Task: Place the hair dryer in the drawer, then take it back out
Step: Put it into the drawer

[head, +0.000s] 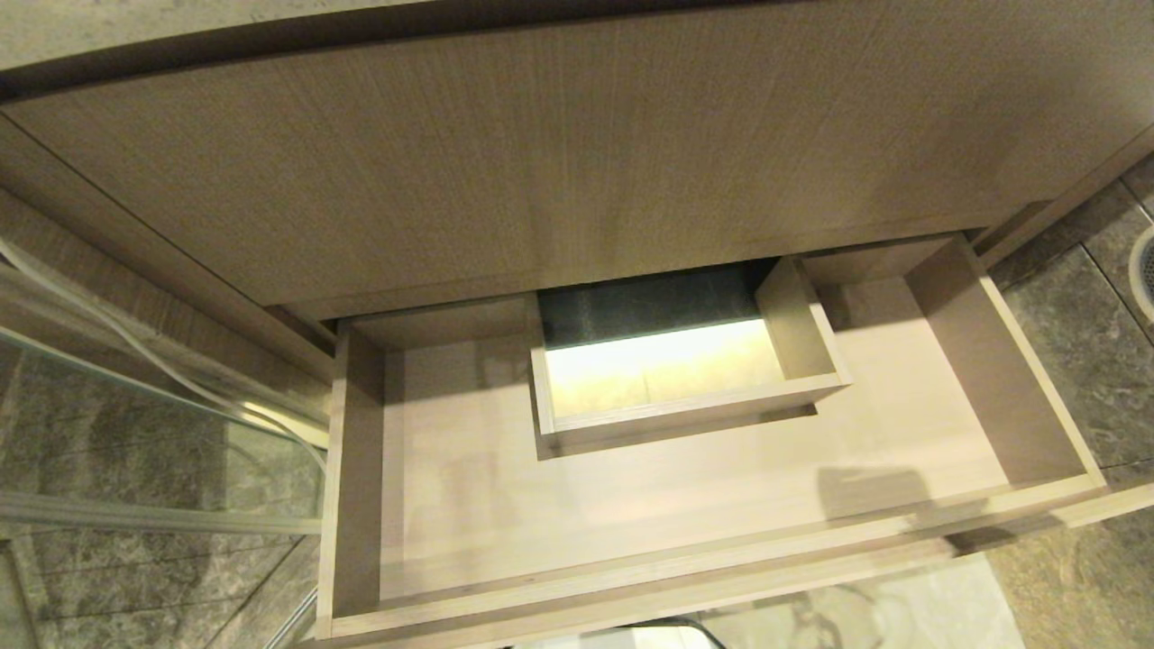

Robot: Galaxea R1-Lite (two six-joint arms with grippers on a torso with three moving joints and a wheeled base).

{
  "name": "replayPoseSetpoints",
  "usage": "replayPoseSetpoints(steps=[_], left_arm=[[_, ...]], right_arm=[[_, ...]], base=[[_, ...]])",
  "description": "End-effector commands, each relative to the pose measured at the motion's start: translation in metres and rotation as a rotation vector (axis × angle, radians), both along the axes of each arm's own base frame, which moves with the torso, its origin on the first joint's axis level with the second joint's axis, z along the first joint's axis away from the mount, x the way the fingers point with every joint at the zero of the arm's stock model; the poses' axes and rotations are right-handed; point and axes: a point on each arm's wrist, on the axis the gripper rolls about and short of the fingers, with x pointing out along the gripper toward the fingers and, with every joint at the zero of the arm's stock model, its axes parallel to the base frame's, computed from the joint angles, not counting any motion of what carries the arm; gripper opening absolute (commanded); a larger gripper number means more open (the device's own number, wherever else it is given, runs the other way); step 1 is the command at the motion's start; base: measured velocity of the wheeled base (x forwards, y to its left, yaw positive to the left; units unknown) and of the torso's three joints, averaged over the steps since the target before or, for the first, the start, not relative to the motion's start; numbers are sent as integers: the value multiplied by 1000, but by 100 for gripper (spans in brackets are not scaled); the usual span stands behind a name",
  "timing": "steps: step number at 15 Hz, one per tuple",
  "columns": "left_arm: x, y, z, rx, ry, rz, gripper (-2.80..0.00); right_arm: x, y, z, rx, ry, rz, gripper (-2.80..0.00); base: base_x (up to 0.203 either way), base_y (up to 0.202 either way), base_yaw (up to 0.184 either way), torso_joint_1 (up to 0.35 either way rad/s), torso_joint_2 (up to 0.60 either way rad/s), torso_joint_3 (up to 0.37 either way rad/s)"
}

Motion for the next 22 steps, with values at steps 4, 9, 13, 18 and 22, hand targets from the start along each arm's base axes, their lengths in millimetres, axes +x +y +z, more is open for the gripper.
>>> replayPoseSetpoints(steps=[4, 9, 13, 18, 22], left_arm=[[0, 0, 0, 0, -1, 0, -280], [0, 0, 0, 0, -1, 0, -280], [0, 0, 0, 0, -1, 0, -280], [0, 0, 0, 0, -1, 0, -280], [0, 0, 0, 0, -1, 0, -280]], right_arm=[[84, -16, -34, 31, 75, -45, -280], [152, -32, -75, 21, 121, -90, -280], [204, -41, -116, 55, 139, -109, -280], [274, -54, -143, 50, 15, -112, -280], [308, -62, -167, 40, -47, -114, -280]], base=[[0, 0, 0, 0, 0, 0], [0, 0, 0, 0, 0, 0], [0, 0, 0, 0, 0, 0], [0, 0, 0, 0, 0, 0], [0, 0, 0, 0, 0, 0]])
